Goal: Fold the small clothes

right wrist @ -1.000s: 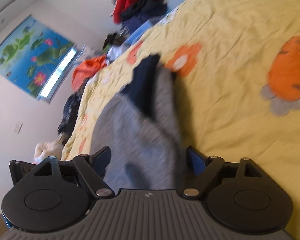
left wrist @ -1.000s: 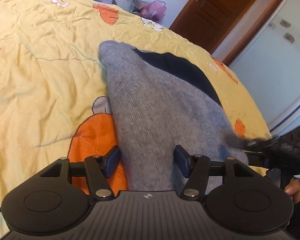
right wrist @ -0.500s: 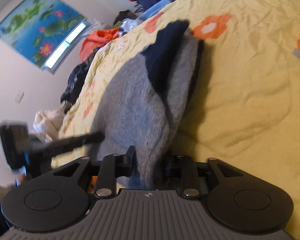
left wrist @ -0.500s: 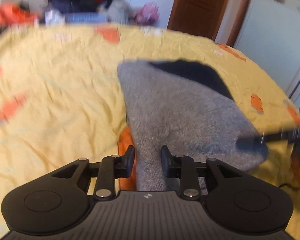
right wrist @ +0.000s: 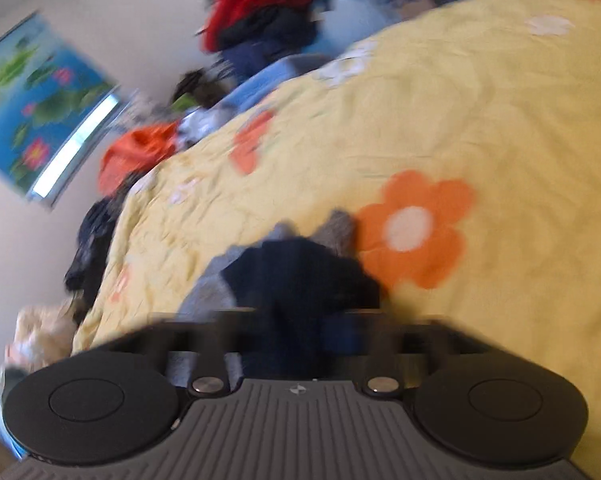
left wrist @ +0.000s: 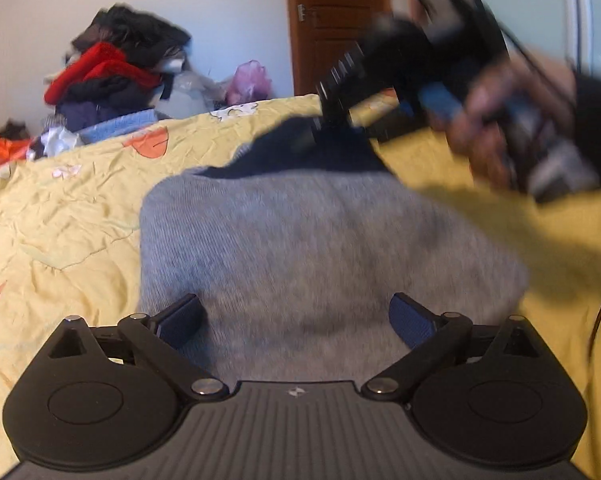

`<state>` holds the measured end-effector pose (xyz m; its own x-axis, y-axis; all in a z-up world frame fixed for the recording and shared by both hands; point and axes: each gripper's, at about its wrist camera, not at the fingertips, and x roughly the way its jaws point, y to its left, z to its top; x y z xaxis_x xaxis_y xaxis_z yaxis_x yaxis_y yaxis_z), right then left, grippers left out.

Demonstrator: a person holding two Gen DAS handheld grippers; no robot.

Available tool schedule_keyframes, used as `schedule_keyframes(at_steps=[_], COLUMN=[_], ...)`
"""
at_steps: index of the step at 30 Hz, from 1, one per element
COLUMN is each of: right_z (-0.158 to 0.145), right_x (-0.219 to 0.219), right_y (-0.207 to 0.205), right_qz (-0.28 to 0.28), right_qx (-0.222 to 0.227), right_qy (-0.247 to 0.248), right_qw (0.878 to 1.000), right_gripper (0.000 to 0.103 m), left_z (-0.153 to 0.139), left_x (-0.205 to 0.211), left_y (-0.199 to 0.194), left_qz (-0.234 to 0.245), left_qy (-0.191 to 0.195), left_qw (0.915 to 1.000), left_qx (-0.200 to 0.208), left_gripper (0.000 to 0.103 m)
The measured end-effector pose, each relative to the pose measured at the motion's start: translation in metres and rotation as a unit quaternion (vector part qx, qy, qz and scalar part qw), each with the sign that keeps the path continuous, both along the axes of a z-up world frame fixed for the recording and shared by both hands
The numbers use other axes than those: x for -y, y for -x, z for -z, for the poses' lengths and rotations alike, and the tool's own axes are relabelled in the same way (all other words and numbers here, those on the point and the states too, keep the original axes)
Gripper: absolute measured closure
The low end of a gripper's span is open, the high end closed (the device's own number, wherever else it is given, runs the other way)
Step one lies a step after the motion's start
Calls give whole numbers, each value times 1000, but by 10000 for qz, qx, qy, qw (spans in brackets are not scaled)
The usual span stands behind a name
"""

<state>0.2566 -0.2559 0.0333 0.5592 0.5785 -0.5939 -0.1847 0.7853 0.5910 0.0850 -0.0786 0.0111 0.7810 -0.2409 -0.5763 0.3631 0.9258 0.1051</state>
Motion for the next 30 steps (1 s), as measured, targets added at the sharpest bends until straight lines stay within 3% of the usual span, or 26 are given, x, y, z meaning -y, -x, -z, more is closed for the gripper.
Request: schedule_keyframes(at_steps=[2, 4, 5, 7, 9, 11, 12, 16, 17, 18, 21, 23, 25, 27, 28, 30], right_z=[-7, 14, 22, 17, 2, -13, -16, -13, -9, -6, -13, -3, 8, -3, -12, -28], right_x=[-2, 8, 14, 24, 33, 42, 45, 39, 35, 28, 9, 10, 16, 19, 21, 23], right_y=[3, -6, -5, 9, 34, 73, 91, 150, 158, 164, 180, 177, 178, 178, 178, 171], right_qz=[-73, 191, 217, 265, 329, 190, 7, -393, -518, -690, -941, -824, -796, -706, -592, -318], right_qx=[464, 126, 76, 128, 200, 486, 500, 296, 213, 151, 440, 399, 299, 395, 507, 773], right_qy=[496, 963, 776, 367, 207, 20, 10, 239, 162, 159, 768, 1415, 1383, 1284, 1245, 1193], right_qw=[9977, 9951, 9967, 9989, 9990, 9986, 9987, 9985, 9983, 9974, 9916, 9857, 9867, 9884, 9891, 9893], right_gripper=[90, 93, 92, 81, 57, 41, 38, 40, 55, 91, 94, 95, 95, 94, 91, 70], left_z=[-2, -1, -1, -6, -12, -16, -16, -14, -14, -13, -4, -2, -5, -13, -19, -28], left_x=[-2, -3, -3, -6, -13, -21, -25, -31, -29, -28, -29, -36, -42, -46, -48, -46], left_y=[2, -3, -4, 2, 15, 27, 30, 23, 24, 20, 12, 9, 15, 24, 28, 33], left_qz=[81, 114, 113, 120, 162, 182, 141, -29, -75, -87, -198, -251, -342, -354, -313, -187], left_qy=[142, 162, 154, 116, 91, 129, 118, 96, 81, 58, -37, 229, 300, 327, 377, 444], left_qw=[9999, 9997, 9997, 9999, 9998, 9996, 9997, 9999, 9999, 9999, 9990, 9977, 9970, 9977, 9980, 9986], left_qx=[-56, -124, -122, -44, 88, 172, 167, -3, -63, -134, -403, -580, -628, -475, -393, -203], left_gripper=[1, 0, 0, 0, 0, 0, 0, 0, 0, 0, 0, 0, 0, 1, 1, 1])
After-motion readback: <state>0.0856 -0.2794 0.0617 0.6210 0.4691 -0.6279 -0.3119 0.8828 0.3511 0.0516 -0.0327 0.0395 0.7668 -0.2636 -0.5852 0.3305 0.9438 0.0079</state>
